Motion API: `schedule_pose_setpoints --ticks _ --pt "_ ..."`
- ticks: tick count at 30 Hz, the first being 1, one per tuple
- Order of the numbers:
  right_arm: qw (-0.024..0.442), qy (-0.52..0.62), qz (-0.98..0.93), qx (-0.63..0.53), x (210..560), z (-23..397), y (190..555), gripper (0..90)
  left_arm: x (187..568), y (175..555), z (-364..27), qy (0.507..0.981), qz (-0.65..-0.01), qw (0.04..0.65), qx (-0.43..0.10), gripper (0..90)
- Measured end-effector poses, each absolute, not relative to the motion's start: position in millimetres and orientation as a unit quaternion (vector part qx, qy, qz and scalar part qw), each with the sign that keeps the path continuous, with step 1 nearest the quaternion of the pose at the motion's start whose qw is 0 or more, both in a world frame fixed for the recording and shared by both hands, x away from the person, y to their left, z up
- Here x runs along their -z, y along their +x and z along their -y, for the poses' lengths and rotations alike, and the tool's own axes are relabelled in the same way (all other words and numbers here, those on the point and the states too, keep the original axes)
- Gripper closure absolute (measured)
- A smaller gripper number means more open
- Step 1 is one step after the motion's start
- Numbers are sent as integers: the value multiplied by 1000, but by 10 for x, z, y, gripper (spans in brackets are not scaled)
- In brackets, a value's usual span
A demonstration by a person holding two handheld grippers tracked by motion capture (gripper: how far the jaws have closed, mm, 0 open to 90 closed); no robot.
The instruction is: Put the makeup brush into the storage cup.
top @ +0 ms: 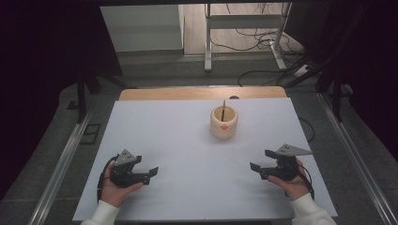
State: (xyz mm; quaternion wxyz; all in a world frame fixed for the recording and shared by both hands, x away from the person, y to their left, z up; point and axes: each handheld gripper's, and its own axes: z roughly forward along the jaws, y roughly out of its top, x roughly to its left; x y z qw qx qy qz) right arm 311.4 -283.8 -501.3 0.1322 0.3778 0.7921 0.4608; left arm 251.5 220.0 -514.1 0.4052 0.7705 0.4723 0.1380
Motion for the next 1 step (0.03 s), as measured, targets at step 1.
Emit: schedule_pose_setpoints --ticks 1 --pt "132 378 -792 -461 5013 2839 3114 129 5142 2516 -2199 770 -473 405 -138 159"
